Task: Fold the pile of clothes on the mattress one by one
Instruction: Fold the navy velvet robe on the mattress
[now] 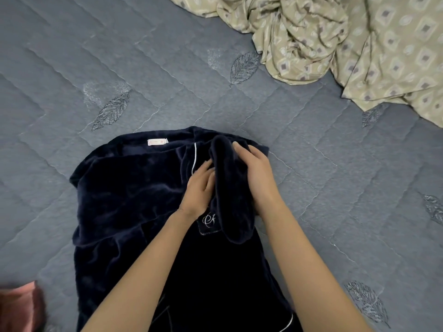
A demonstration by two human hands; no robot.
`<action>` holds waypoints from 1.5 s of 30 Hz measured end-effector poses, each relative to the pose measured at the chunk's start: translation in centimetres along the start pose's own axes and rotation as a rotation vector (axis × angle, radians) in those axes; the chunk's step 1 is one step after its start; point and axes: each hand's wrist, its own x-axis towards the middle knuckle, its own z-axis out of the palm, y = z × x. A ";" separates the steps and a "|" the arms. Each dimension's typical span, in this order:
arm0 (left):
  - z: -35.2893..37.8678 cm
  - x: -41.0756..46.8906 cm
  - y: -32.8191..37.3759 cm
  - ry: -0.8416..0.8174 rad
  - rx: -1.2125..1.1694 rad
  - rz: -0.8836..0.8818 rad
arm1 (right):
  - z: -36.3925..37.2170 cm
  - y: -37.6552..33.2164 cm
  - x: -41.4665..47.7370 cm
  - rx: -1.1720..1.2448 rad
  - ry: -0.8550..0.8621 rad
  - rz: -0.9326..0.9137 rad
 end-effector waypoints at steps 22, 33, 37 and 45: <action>-1.3 -4.0 1.2 -0.193 -0.306 -0.129 | -2.5 8.3 0.0 -0.372 0.071 0.086; -8.4 -6.0 0.2 -0.157 -0.469 -0.135 | 0.5 6.9 2.6 -1.321 -0.180 -0.481; -11.6 -6.5 -1.1 0.054 -0.506 -0.153 | 2.1 7.6 3.5 -1.431 0.072 -0.541; -15.9 -7.4 -5.2 0.602 -0.062 -0.197 | 6.9 10.2 4.2 -1.389 0.243 -0.635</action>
